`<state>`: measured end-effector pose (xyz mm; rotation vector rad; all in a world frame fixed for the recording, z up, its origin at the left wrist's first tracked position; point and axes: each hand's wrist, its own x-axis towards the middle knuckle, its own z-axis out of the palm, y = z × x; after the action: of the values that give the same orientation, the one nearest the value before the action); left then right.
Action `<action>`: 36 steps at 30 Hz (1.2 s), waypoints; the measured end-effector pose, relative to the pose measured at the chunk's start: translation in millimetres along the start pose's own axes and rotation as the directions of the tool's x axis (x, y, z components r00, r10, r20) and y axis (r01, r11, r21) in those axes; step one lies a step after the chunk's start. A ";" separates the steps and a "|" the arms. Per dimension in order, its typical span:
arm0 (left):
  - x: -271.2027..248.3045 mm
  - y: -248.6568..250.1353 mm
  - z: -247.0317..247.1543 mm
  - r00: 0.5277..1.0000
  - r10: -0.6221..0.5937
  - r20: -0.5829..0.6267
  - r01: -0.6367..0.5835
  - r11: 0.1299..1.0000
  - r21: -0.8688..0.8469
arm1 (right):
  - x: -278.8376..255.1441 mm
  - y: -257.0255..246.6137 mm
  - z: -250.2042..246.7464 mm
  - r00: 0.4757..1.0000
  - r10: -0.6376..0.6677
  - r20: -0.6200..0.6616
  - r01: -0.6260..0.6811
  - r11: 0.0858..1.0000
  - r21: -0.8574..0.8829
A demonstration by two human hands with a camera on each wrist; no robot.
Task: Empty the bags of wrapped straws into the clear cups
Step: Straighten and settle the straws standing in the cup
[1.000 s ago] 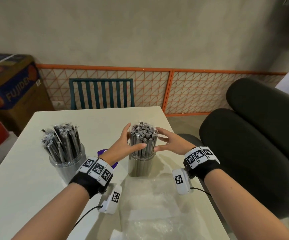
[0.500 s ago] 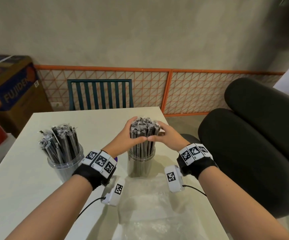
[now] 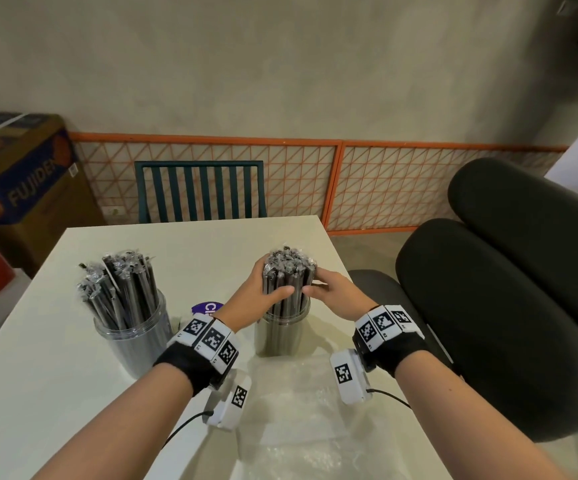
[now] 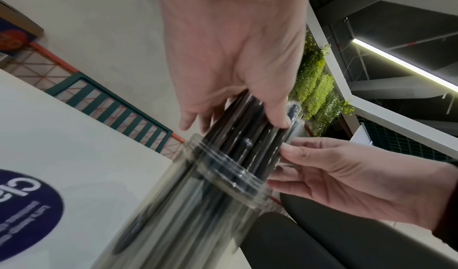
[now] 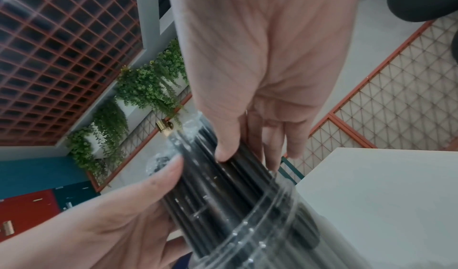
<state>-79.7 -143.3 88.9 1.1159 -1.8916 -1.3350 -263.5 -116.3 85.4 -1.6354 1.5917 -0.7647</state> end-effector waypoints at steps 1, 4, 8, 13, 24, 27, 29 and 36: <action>0.6 3.5 0.5 1.000 0.005 -0.030 -0.005 1.000 0.009 | 0.5 -3.0 0.8 1.000 -0.013 -0.013 0.013 1.000 -0.017; 6.2 14.9 -2.9 0.990 0.034 -0.134 -0.032 0.999 0.022 | 1.3 -17.2 -3.0 0.997 -0.065 -0.043 0.064 0.998 -0.015; 11.1 22.5 -8.2 0.988 0.022 -0.154 -0.013 0.998 0.064 | 3.7 -23.6 -12.3 1.000 0.014 -0.016 -0.016 0.994 -0.105; 3.7 12.1 -7.9 0.997 -0.054 -0.059 0.055 0.998 0.025 | 1.7 -7.8 -10.6 0.974 0.205 0.095 -0.179 0.958 -0.225; -2.0 -11.7 6.1 0.997 -0.018 -0.070 0.009 0.991 -0.137 | -4.4 -7.4 17.7 0.999 -0.005 0.047 0.006 1.000 -0.022; 0.9 -12.3 4.7 0.998 -0.003 -0.061 -0.003 0.995 -0.103 | -6.1 -6.1 25.5 1.000 0.022 -0.020 -0.022 1.000 -0.006; 2.6 -10.3 1.7 0.997 -0.002 -0.077 -0.002 0.998 -0.063 | -6.1 -7.8 26.2 0.998 0.015 -0.054 -0.014 1.000 0.011; 4.4 -3.0 -7.7 0.998 0.012 -0.060 -0.017 0.997 -0.076 | 3.3 -11.8 8.6 0.999 0.026 -0.030 -0.023 0.996 0.090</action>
<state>-74.8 -151.3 88.7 1.0896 -1.7879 -1.3402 -249.5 -119.1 90.1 -1.5447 1.5735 -0.8402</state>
